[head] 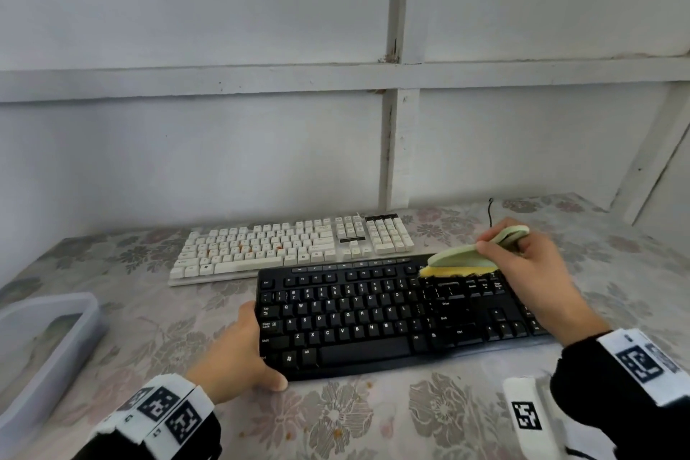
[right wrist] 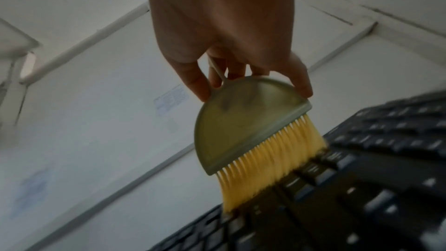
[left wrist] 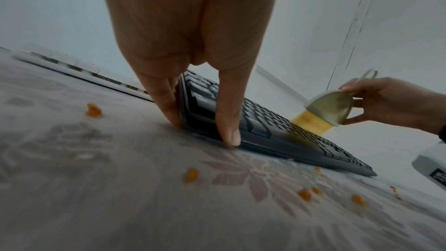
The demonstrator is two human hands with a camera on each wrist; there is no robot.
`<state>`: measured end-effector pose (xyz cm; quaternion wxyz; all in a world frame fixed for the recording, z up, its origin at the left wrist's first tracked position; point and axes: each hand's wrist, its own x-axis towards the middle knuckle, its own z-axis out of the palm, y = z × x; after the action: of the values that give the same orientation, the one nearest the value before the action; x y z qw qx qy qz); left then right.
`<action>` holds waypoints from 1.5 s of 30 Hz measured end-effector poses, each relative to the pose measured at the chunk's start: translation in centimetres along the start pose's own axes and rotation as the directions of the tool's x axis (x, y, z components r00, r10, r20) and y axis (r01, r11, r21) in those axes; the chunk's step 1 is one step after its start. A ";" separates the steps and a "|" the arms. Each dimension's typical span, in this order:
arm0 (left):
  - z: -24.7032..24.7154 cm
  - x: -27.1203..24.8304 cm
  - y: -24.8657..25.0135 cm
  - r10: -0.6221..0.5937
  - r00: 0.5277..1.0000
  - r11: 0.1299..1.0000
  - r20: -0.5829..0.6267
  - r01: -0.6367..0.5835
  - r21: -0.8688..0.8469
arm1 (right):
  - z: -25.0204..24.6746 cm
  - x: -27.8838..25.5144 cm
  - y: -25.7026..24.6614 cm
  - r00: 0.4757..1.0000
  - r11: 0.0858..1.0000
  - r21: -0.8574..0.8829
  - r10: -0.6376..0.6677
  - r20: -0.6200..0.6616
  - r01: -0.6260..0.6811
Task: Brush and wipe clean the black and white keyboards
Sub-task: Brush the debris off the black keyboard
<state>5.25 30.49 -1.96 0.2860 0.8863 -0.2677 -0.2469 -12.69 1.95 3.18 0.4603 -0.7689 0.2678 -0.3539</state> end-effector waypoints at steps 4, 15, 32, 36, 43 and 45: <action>0.0 0.1 0.0 0.000 1.000 1.000 0.000 0.000 0.008 | -1.9 0.7 0.0 0.986 0.993 -0.118 -0.036 -0.164 0.017; 0.0 -0.1 0.1 0.003 1.000 1.000 -0.003 -0.003 0.002 | -3.2 1.2 1.2 0.988 0.989 -0.132 -0.083 -0.129 0.066; 0.1 0.0 -0.1 0.019 1.000 1.000 -0.009 -0.019 0.004 | 3.8 -4.2 -4.9 0.988 0.989 -0.040 -0.137 0.077 0.140; 0.0 -0.1 0.1 0.045 0.999 0.998 -0.009 -0.045 0.046 | 10.3 -6.7 -6.5 0.946 0.970 -0.070 -0.210 0.246 0.234; 0.4 0.8 -0.7 0.033 0.998 0.995 -0.052 -0.028 0.098 | 16.3 -8.3 -9.2 0.908 0.928 -0.216 -0.213 0.361 0.304; 0.4 0.7 -0.7 0.031 0.998 0.994 -0.058 -0.025 0.104 | 16.4 -8.4 -9.0 0.913 0.928 -0.240 -0.187 0.363 0.285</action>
<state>5.78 30.36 -2.90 0.2511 0.9030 -0.2840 -0.2023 -4.07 20.53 3.40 0.3353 -0.9032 0.1387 -0.2291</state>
